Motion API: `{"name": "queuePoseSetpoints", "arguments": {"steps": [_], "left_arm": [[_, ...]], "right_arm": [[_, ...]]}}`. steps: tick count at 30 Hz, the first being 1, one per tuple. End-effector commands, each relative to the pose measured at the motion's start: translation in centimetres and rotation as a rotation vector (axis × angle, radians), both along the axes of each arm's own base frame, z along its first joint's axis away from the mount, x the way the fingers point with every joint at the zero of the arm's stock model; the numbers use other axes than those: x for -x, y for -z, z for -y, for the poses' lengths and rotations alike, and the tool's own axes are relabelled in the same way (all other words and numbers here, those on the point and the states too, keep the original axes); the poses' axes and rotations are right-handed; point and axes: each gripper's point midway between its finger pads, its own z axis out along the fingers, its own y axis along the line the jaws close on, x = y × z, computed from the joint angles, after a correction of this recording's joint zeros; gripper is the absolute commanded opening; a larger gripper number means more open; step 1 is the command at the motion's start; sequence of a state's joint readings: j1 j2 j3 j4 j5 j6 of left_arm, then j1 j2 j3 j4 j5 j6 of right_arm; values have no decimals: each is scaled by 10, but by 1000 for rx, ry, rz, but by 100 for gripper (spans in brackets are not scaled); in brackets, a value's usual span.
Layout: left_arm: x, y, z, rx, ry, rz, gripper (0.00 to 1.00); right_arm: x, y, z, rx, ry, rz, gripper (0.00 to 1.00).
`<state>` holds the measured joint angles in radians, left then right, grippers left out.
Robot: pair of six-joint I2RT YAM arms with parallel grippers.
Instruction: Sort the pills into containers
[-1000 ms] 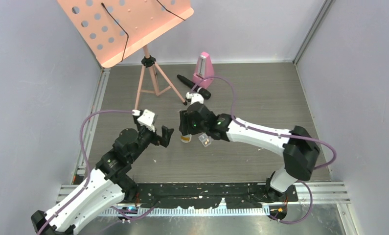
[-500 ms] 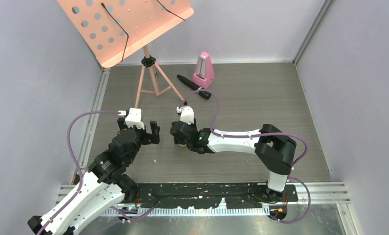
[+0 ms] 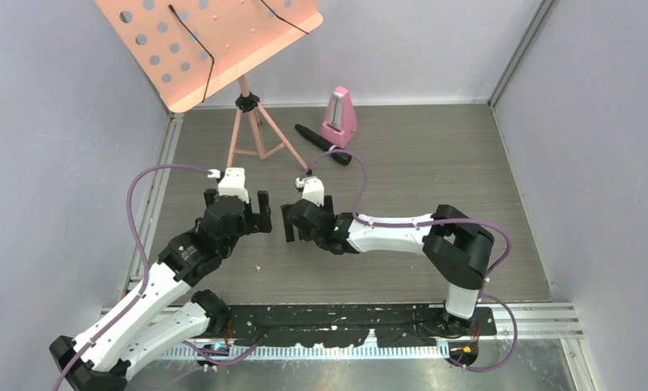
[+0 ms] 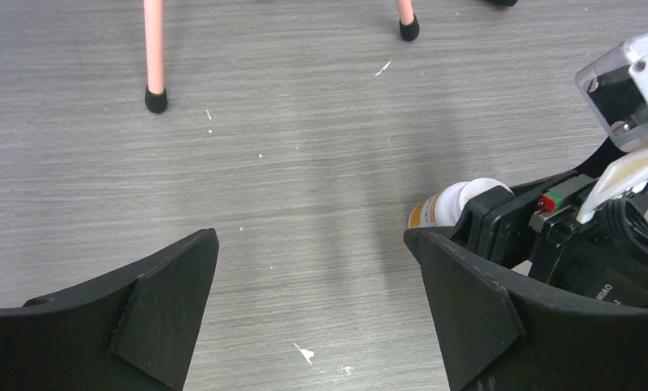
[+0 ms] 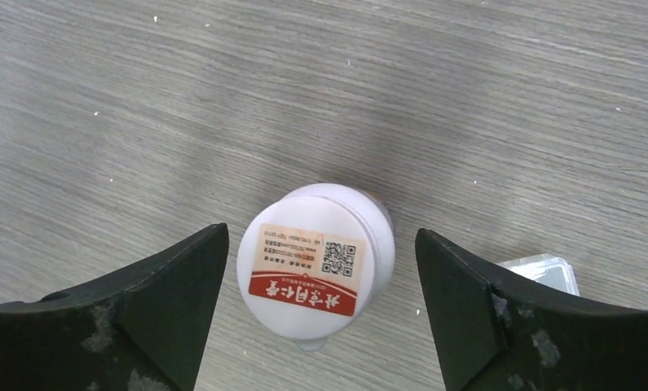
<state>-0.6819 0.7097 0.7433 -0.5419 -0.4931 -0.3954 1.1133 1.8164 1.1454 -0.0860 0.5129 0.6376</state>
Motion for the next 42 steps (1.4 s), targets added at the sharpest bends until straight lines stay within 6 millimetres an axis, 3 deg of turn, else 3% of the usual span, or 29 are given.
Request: {"name": "queuePoseSetpoints", "arguments": {"steps": [1,4,11,13,14,18,20,27,37,42], "left_arm": [[-1,-15,3,77,-9,-15,94],[-3,-14,4,132,-22,-60,90],[-10,-11,28,309,18,-129,88],[-10,-9,41,372,66,-176,86],[-11,-9,47,399,83,-195,83],[-9,0,67,525,155,-346,82],[-7,10,72,562,168,-429,77],[-11,32,95,716,223,-528,54],[-25,66,96,721,191,-567,41],[-29,72,94,724,187,-566,37]], "right_arm": [[-2,-57,-6,-135,-42,-10,94],[5,-78,-7,-177,-128,-39,95],[14,-117,22,-320,-282,-100,94],[11,-121,30,-348,-288,-133,89],[2,-122,33,-355,-275,-143,80],[-7,-113,35,-371,-284,-259,56],[-8,-111,32,-385,-304,-293,51],[2,-94,21,-407,-360,-402,45],[-6,-75,22,-418,-316,-443,37],[-10,-68,23,-413,-309,-447,36]]}}
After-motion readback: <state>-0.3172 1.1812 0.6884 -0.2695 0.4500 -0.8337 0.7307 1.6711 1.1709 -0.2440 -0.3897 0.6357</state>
